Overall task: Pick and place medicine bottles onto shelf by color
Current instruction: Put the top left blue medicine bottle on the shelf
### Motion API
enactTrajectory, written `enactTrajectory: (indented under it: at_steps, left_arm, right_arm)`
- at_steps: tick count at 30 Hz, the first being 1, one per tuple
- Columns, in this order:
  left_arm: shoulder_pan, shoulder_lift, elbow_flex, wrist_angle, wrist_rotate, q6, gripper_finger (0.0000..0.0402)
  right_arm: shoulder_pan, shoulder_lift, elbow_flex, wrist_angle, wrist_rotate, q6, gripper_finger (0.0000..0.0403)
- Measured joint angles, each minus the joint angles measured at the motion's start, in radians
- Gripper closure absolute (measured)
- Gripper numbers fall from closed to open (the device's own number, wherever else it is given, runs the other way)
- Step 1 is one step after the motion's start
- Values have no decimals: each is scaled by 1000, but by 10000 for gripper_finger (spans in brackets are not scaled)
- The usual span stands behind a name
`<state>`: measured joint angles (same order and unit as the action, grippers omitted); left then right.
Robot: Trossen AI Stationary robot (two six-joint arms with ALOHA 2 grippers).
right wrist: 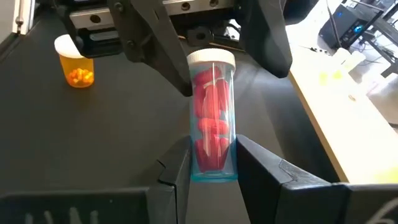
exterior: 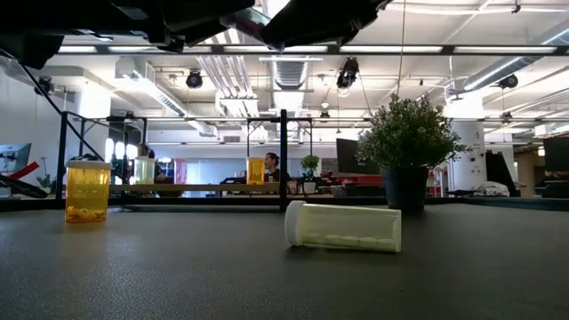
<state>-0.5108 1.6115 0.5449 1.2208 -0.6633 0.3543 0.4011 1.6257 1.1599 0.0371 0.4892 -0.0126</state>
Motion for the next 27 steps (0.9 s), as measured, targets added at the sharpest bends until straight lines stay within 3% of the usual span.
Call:
enactTrajectory:
  at_steps: [13,27]
  left_arm:
    - [1,0,-5,-35,-1,-60,207]
    - [-1,0,-5,-35,3,-62,288]
  right_arm:
    - [0,-1,14,-14,0,-15,301]
    - [-1,-2,14,-31,3,-7,301]
